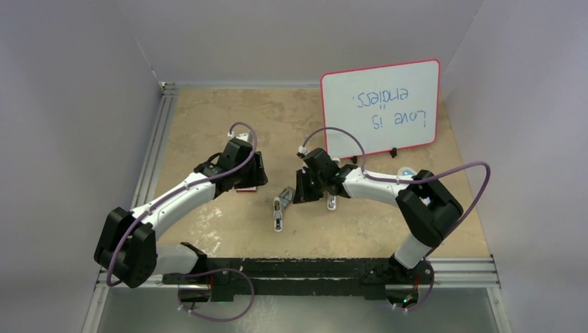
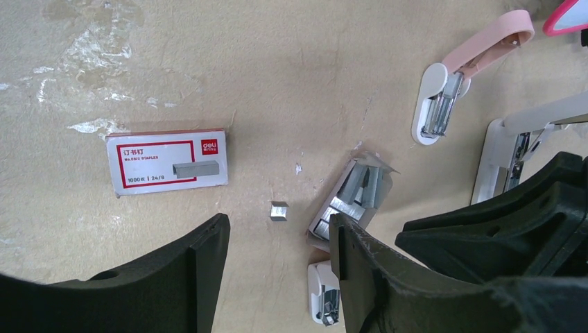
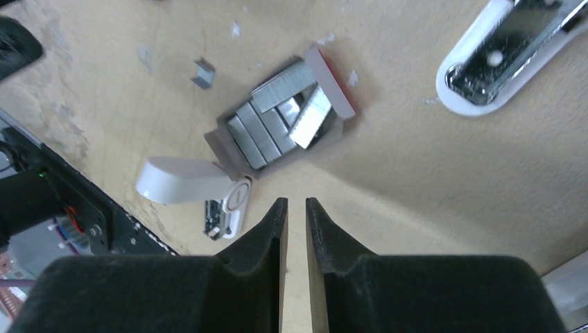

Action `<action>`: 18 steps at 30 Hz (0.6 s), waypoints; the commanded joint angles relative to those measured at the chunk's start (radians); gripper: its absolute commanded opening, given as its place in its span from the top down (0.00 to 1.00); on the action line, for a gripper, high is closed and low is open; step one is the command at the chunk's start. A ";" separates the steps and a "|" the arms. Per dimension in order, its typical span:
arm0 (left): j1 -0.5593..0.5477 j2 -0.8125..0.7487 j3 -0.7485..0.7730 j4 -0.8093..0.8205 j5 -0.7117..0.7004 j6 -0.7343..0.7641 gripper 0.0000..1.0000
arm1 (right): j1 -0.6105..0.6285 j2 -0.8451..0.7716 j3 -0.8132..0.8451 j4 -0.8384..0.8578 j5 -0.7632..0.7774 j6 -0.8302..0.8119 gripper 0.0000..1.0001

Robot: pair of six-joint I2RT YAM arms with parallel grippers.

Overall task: Load the staples into the stapler
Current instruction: Pick up the staple from the staple box.

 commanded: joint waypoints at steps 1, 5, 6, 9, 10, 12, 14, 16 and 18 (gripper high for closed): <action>0.008 0.002 0.034 0.034 0.009 0.012 0.46 | -0.003 -0.015 -0.013 -0.029 -0.026 -0.023 0.83; 0.007 0.003 0.035 0.034 0.007 0.013 0.46 | -0.003 -0.030 0.012 -0.038 0.037 -0.024 0.83; 0.008 0.004 0.036 0.034 0.008 0.013 0.46 | -0.002 -0.035 0.024 -0.019 0.055 -0.029 0.81; 0.007 0.004 0.037 0.033 0.006 0.013 0.46 | -0.002 -0.032 0.062 0.002 0.077 -0.034 0.74; 0.008 0.005 0.036 0.034 0.006 0.013 0.46 | 0.000 -0.023 0.079 0.000 0.089 -0.036 0.72; 0.008 0.006 0.037 0.033 0.005 0.014 0.46 | 0.005 0.002 0.114 -0.010 0.119 -0.032 0.71; 0.008 0.006 0.039 0.030 0.002 0.014 0.46 | 0.017 0.027 0.153 -0.030 0.167 -0.022 0.71; 0.007 0.004 0.039 0.027 -0.003 0.016 0.46 | 0.028 0.049 0.184 -0.055 0.210 -0.007 0.70; 0.007 0.003 0.039 0.027 -0.003 0.016 0.46 | 0.039 0.074 0.212 -0.091 0.267 0.007 0.68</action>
